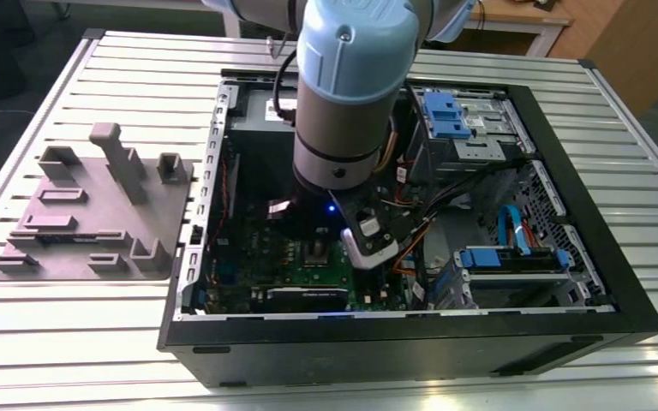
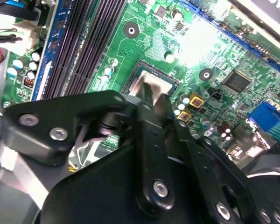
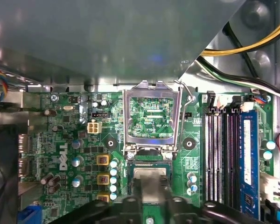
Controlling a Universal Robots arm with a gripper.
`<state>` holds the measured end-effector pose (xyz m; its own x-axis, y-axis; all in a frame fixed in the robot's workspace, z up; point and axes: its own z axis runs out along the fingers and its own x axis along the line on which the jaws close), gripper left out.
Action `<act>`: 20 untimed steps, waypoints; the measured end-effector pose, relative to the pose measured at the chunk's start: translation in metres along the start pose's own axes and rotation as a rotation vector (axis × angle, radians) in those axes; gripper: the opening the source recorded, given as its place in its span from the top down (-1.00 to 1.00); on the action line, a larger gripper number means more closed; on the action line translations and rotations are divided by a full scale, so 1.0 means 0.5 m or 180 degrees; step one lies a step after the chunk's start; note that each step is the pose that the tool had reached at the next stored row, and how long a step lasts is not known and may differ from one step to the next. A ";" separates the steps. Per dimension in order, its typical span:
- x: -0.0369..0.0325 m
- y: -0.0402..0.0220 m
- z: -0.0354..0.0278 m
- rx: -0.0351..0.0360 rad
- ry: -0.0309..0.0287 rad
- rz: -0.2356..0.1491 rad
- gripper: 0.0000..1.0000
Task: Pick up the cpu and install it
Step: 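Place the cpu into insertion slot, then close the cpu cover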
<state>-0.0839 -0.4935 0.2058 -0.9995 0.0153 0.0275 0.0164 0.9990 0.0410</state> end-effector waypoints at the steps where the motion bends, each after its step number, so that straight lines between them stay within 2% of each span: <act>1: 0.000 0.000 -0.001 0.0000 0.0001 0.0000 0.52; 4: 0.000 0.000 -0.001 -0.0001 0.0002 0.0000 0.76; 6: 0.000 0.000 -0.001 0.0000 0.0002 0.0000 0.79; 20: 0.000 0.000 -0.003 0.0001 0.0008 0.0001 0.79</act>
<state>-0.0839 -0.4935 0.2073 -0.9994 0.0153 0.0301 0.0165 0.9990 0.0408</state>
